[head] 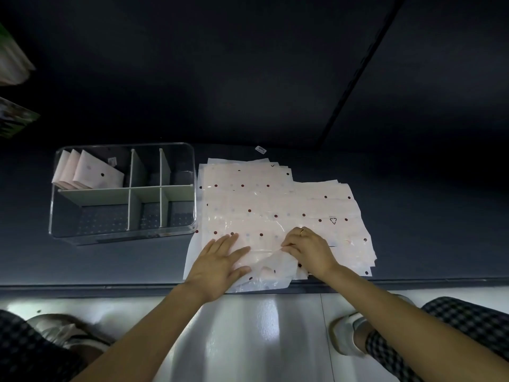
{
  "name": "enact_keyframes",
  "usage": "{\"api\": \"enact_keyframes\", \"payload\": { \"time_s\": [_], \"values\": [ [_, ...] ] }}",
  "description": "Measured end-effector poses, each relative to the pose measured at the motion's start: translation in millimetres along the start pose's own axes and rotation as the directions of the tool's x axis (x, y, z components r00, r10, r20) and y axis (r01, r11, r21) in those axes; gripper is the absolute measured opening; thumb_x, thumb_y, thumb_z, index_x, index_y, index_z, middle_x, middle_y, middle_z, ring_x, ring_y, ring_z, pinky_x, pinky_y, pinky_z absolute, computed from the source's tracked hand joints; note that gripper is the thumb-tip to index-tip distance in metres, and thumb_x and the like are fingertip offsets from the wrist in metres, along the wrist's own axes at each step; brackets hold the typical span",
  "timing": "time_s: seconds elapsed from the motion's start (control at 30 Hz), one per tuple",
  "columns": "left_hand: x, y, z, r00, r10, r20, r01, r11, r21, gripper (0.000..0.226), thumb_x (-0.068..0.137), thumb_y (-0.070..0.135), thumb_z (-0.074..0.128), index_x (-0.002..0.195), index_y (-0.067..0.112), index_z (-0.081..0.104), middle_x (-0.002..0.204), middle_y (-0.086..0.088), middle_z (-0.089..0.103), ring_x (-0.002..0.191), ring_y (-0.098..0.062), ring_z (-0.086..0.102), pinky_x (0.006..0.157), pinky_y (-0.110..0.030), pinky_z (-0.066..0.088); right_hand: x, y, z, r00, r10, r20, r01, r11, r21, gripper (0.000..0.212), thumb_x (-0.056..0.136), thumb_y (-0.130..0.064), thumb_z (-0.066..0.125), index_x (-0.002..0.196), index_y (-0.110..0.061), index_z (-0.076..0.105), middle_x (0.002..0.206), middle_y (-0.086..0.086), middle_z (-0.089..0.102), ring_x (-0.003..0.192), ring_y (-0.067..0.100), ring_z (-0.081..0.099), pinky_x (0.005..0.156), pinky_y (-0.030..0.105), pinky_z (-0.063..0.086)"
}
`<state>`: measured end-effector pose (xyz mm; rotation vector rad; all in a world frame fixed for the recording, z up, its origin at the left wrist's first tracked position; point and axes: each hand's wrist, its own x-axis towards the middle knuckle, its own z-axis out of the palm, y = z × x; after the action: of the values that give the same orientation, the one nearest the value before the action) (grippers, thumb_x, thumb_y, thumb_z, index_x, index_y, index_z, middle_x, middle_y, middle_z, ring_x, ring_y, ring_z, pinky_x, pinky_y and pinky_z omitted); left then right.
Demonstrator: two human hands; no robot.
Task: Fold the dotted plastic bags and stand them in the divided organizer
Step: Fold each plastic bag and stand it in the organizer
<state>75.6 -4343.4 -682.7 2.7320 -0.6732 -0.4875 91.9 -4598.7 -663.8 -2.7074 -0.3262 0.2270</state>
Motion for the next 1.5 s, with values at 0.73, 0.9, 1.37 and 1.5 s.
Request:
{"api": "enact_keyframes", "payload": {
  "time_s": [0.73,0.9,1.37,1.5],
  "values": [
    [4,-13,-37,0.992,-0.045,-0.117,0.001,0.938,-0.346,0.041,0.08,0.035,0.073,0.12,0.033,0.062,0.119,0.019,0.062,0.108,-0.005,0.056,0.087,-0.014,0.038,-11,-11,-47,0.967,-0.013,0.255,-0.097,0.905,0.413,0.012,0.095,-0.015,0.054,0.09,-0.02,0.063,0.092,-0.004,0.066,0.095,0.015,0.058,0.092,0.027,0.045],
    [-5,-18,-33,0.996,-0.043,-0.074,0.017,0.945,-0.327,0.027,0.085,0.032,0.069,0.111,0.03,0.069,0.113,0.017,0.065,0.107,-0.005,0.054,0.087,-0.019,0.042,-15,-14,-55,0.925,-0.07,0.374,-0.121,0.878,0.463,0.012,0.092,-0.013,0.058,0.088,-0.023,0.064,0.09,-0.011,0.065,0.089,0.0,0.058,0.089,0.013,0.041],
    [20,-4,-31,0.947,-0.321,0.025,0.254,0.697,-0.671,0.02,0.094,0.027,0.057,0.089,0.009,0.063,0.078,-0.009,0.064,0.08,-0.029,0.057,0.072,-0.03,0.042,-21,26,-35,0.867,0.354,0.351,-0.499,0.596,0.629,0.019,0.089,-0.014,0.063,0.083,0.003,0.058,0.079,0.007,0.06,0.076,0.016,0.056,0.07,0.021,0.043],
    [28,1,-24,0.904,-0.426,0.027,0.344,0.689,-0.639,0.034,0.082,0.043,0.068,0.097,0.013,0.058,0.086,-0.004,0.066,0.085,-0.023,0.06,0.081,-0.036,0.047,-15,20,-19,0.807,0.533,0.253,-0.572,0.604,0.554,0.042,0.088,-0.016,0.064,0.059,-0.014,0.033,0.057,-0.001,0.031,0.056,0.013,0.029,0.053,0.026,0.02]
  ]
}}
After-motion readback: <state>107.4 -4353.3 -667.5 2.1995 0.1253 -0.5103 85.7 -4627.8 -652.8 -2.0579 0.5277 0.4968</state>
